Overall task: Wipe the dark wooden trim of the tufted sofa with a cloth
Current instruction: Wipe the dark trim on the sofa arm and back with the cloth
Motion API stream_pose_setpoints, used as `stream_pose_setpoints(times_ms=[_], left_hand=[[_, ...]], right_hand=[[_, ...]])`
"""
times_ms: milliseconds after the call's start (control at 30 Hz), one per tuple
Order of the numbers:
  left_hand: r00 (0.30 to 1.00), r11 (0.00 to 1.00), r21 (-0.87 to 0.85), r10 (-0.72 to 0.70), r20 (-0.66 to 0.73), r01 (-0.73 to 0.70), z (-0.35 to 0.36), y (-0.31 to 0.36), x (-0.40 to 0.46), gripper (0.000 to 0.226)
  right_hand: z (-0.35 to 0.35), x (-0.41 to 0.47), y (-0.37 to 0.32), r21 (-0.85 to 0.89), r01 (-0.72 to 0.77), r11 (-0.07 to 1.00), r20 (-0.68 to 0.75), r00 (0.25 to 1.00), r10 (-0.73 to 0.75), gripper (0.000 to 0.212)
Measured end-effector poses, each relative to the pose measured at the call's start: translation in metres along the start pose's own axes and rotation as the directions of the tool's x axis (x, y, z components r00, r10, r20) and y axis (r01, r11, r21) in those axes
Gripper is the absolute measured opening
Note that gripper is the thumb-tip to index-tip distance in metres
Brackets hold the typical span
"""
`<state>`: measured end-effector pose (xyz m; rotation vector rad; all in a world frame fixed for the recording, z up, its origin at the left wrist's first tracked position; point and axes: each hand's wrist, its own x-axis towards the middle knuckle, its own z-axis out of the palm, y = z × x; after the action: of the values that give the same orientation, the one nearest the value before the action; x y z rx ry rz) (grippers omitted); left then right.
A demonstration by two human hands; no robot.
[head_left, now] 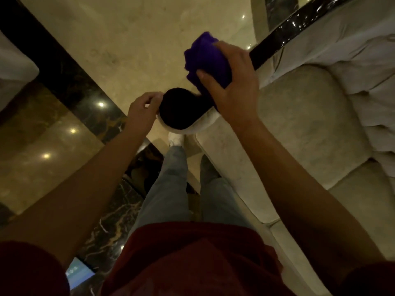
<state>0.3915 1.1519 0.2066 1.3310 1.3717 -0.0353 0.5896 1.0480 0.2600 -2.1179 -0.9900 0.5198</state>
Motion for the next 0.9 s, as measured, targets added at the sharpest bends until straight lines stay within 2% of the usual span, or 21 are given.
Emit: stream_pose_setpoints(times_ms=[133,300,400,533,667,800,900], left_hand=[[1.000,0.997,0.075,0.027,0.016,-0.028,-0.001,-0.004,0.005,0.034],[0.997,0.998,-0.032,-0.051,0.059,0.053,-0.002,-0.020,0.018,0.018],[0.997,0.998,-0.029,-0.059,0.058,0.061,-0.004,-0.019,0.021,0.017],[0.999,0.999,0.015,-0.034,0.010,0.034,0.001,-0.014,0.018,0.017],[0.998,0.992,0.116,0.058,-0.032,-0.054,0.019,-0.001,0.019,0.036],[0.994,0.981,0.168,0.104,-0.013,-0.101,0.032,0.011,0.025,0.040],[0.997,0.990,0.128,0.043,0.066,-0.051,0.022,0.008,0.027,0.043]], right_hand=[[0.036,-0.013,-0.005,-0.111,0.075,0.991,0.108,0.992,-0.063,0.056],[0.070,-0.032,0.003,-0.196,0.164,0.967,0.133,0.981,-0.139,0.054],[0.067,-0.035,0.007,-0.222,0.176,0.959,0.151,0.978,-0.145,0.054],[0.047,-0.027,0.012,-0.292,0.278,0.915,0.260,0.944,-0.203,0.058],[0.021,-0.011,0.016,-0.351,0.354,0.867,0.309,0.918,-0.250,0.051],[-0.006,0.020,0.020,-0.405,0.320,0.856,0.252,0.939,-0.232,0.050],[-0.023,0.048,0.025,-0.402,0.216,0.890,0.126,0.976,-0.180,0.050]])
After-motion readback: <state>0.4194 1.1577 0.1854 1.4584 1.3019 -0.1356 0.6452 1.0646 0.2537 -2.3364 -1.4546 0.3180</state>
